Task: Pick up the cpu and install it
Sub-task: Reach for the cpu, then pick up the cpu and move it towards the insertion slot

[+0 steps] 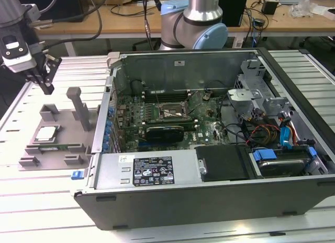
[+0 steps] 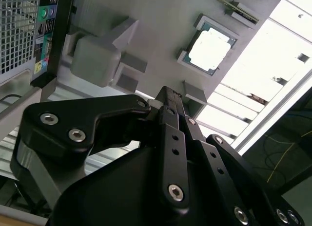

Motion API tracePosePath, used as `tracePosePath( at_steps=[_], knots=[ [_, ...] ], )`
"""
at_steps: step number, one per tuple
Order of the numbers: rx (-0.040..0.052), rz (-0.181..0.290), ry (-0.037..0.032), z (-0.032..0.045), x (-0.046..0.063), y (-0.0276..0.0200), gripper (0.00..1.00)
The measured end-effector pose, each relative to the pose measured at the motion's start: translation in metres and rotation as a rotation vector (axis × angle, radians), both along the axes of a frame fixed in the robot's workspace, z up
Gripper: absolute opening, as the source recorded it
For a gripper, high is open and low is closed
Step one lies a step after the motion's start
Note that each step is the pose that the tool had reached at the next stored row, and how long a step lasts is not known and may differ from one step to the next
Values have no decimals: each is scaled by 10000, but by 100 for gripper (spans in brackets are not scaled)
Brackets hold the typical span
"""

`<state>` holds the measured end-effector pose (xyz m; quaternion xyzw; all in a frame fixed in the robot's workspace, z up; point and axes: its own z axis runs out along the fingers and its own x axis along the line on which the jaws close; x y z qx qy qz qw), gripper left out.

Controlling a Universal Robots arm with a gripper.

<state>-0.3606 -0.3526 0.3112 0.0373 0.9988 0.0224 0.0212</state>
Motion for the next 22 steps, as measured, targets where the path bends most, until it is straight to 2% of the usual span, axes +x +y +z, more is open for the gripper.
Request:
tracePosePath(
  at_steps=[8,22],
  knots=[
    [1,2,-4,-106,-39,-43,11],
    [0,2,-2,-117,-47,-47,11]
  ],
)
